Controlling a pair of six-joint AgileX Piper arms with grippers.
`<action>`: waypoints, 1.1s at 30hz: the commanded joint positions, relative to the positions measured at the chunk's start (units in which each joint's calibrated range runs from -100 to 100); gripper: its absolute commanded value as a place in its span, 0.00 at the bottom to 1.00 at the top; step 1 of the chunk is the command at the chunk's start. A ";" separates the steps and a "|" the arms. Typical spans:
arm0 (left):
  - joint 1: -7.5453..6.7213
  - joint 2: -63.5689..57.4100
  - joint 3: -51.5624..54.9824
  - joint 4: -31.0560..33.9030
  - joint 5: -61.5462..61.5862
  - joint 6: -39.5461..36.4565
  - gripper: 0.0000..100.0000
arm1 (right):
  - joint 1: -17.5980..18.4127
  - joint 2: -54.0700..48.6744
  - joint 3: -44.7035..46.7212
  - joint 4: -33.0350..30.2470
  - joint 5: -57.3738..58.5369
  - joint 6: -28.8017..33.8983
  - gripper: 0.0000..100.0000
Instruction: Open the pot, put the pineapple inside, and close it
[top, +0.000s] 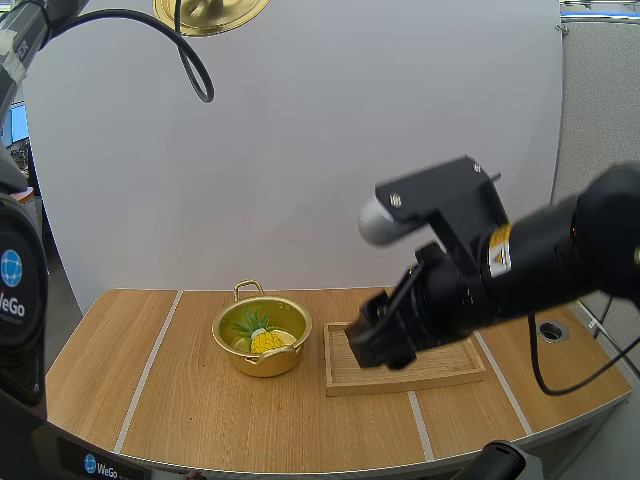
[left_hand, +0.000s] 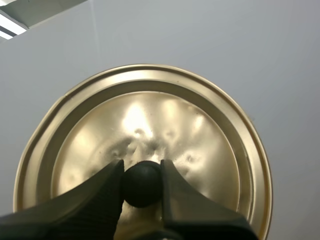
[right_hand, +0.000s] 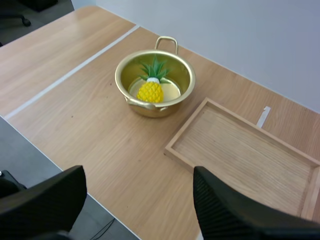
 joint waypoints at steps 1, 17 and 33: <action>0.14 -0.01 -0.42 -0.23 -1.97 -0.68 0.00 | 0.04 -2.08 3.04 -0.72 0.00 0.59 1.00; 0.14 -0.01 -0.42 -0.23 -1.97 -0.68 0.00 | -2.45 -5.85 9.35 1.57 0.00 0.85 0.20; 0.14 -0.01 -0.42 -0.23 -1.97 -0.68 0.00 | -2.70 -5.85 9.35 0.70 0.00 0.85 0.00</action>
